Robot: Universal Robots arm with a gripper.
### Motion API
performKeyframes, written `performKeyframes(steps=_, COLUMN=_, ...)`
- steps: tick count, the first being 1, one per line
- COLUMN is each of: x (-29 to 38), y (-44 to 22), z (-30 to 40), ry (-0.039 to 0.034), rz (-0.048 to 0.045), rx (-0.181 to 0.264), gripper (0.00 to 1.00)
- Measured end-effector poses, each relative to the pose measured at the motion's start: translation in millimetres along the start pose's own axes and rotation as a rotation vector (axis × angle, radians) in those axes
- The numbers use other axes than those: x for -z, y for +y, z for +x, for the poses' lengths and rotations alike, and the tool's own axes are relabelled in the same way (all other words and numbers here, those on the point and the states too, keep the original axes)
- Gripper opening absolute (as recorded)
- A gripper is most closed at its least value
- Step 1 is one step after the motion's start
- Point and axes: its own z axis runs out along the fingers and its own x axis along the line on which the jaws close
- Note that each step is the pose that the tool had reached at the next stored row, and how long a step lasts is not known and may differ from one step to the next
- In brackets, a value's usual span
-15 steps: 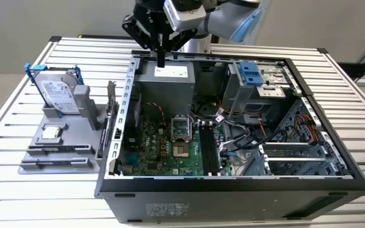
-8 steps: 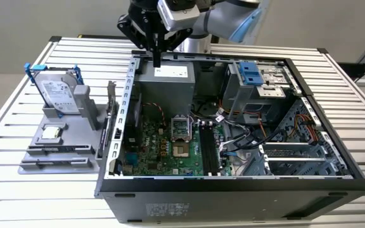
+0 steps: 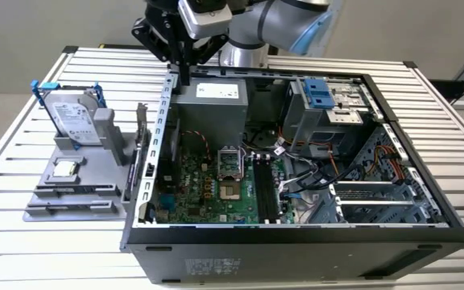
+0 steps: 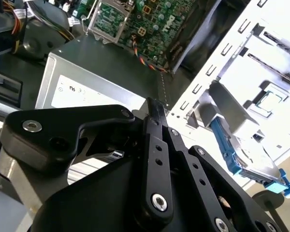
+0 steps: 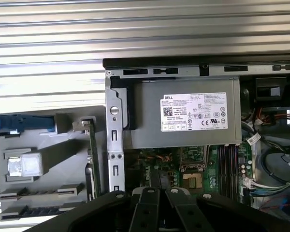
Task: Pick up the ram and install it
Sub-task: 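Reach for the ram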
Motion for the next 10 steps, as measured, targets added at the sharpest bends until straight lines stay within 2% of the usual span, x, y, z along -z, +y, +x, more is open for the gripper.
performKeyframes(steps=10, x=0.7, y=-2.1, z=31.8, ry=0.0, rz=0.0, rx=0.0, gripper=0.0)
